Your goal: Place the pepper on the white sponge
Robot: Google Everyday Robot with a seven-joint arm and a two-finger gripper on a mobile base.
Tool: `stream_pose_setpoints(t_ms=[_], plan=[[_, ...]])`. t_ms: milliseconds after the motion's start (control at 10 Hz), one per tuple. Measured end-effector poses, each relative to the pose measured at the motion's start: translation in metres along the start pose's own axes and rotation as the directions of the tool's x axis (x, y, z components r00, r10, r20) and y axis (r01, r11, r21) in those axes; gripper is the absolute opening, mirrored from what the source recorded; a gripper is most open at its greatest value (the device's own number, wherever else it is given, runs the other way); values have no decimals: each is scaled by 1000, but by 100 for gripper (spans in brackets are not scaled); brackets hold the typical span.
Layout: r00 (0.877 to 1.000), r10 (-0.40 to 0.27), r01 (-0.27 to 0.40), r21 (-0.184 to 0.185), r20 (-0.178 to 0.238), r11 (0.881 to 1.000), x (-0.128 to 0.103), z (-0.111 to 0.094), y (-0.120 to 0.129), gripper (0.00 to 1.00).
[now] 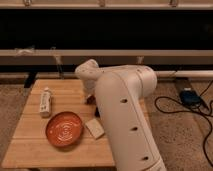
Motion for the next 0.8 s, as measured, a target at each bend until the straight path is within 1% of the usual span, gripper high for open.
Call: stream_pose_setpoints(t_ms=[300, 400, 500, 600, 800], plan=[[1000, -13, 13, -5, -13, 1000, 8, 3, 0, 12], [1000, -20, 19, -5, -17, 1000, 11, 3, 0, 4], [999, -31, 31, -6, -20, 1000, 16, 1, 0, 0], [999, -38, 38, -7, -20, 999, 18, -1, 1, 0], [997, -80, 80, -10, -7, 997, 26, -13, 5, 0]])
